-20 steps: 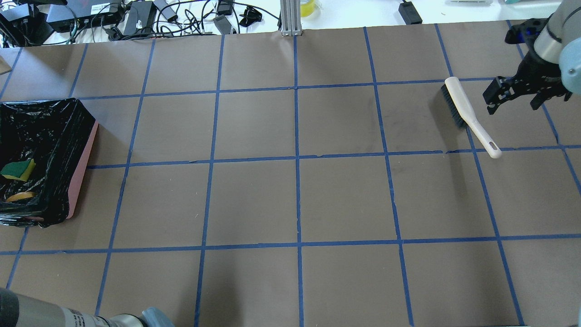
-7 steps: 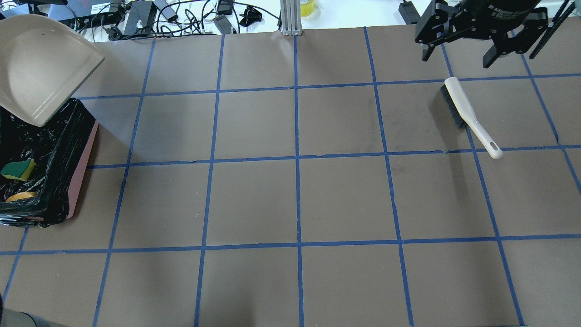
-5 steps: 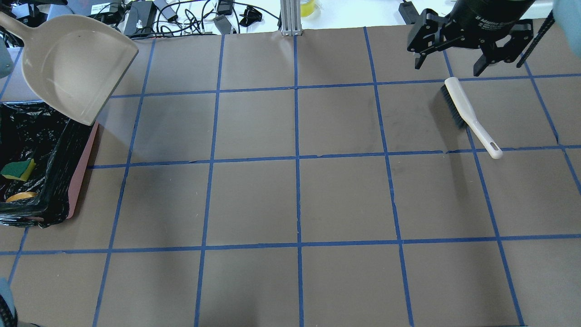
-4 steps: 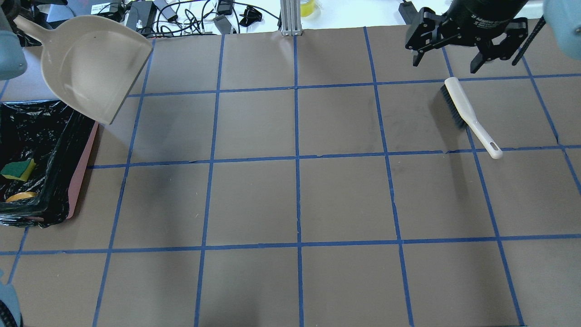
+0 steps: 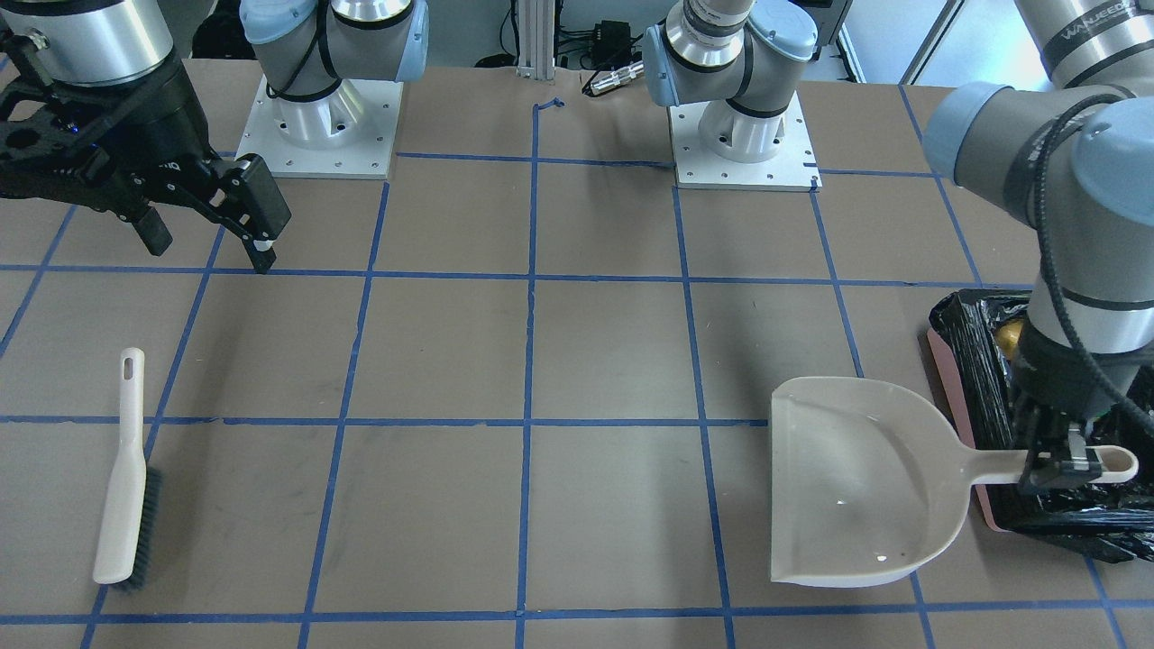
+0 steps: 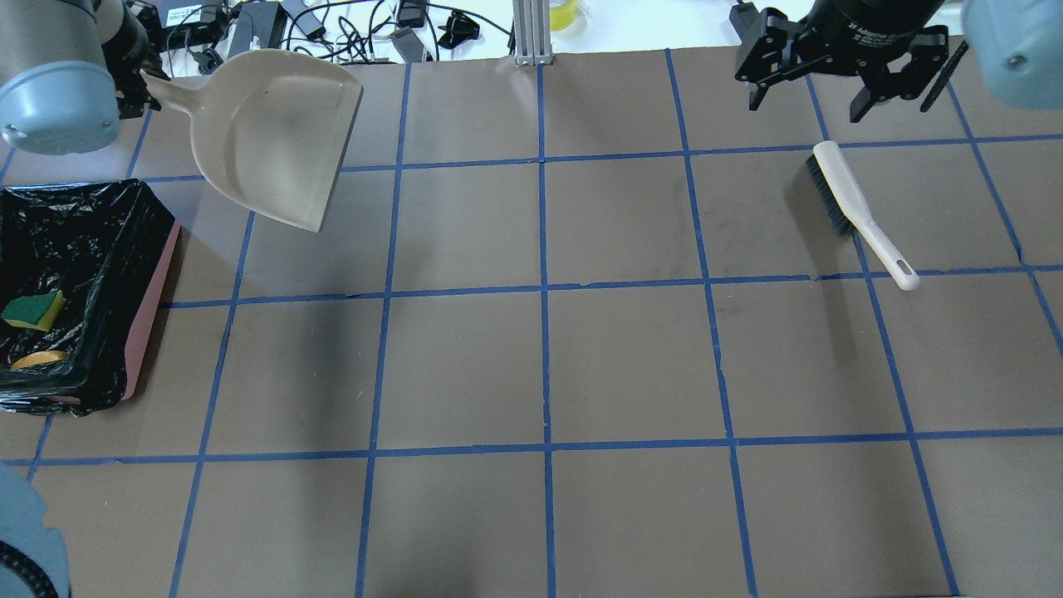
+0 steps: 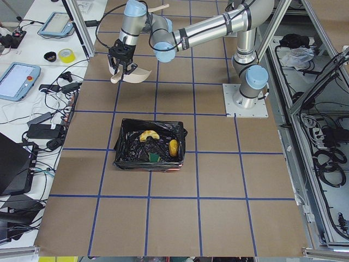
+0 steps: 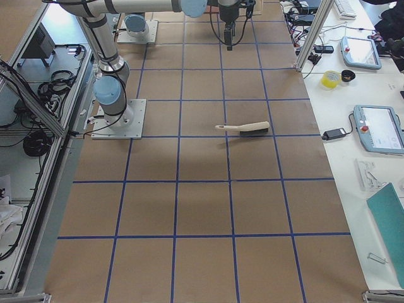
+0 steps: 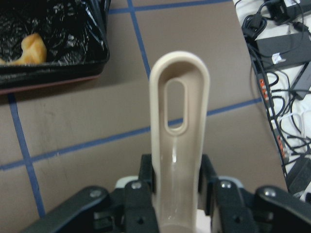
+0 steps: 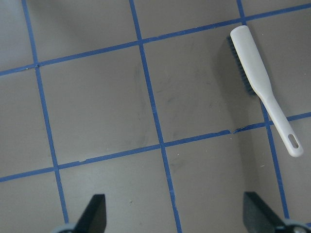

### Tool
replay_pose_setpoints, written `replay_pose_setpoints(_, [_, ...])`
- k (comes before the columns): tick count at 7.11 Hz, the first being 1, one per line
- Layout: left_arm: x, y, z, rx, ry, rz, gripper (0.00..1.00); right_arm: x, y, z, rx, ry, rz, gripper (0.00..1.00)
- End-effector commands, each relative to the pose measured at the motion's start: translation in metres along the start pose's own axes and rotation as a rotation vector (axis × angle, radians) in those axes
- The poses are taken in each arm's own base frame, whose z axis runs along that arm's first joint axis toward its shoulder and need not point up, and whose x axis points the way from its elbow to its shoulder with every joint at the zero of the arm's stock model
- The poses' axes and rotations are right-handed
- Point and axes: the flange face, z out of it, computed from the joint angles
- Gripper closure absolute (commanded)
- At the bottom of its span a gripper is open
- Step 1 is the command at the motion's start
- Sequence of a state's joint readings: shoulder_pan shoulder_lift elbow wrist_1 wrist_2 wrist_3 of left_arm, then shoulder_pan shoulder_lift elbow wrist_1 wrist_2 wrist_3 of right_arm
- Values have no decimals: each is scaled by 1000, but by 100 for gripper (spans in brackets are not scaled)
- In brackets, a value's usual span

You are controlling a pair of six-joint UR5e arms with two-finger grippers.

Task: Sweep and dump trash into bin
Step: 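Raise the emptied dustpan from the bin with the left gripper while the right rises, then lower the dustpan onto the table beside the bin with the left gripper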

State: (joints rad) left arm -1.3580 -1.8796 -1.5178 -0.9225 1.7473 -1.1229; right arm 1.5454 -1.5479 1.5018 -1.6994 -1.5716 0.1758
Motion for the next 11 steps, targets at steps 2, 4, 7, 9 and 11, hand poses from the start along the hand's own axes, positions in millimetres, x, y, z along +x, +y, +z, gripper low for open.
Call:
replay_pose_setpoints(2, [13,68,49,-73,-76,-42,100,-6,10,5,-62,-1,-105,0])
replay_pose_setpoints(4, [14,86,69,-89,-104,-23,100,-6,12,8,-68,-3,-104,0])
replay_pose_setpoints(7, [15,99,76,-102,-114,-10,100,-23,17,9,-76,-56,-108,0])
replay_pose_setpoints(9, [14,106,80,-113,-124,-9,100,-20,18,8,-72,-26,-109,0])
replay_pose_setpoints(11, [9,115,98,-157,-145,-2,100,-19,18,9,-74,-5,-107,0])
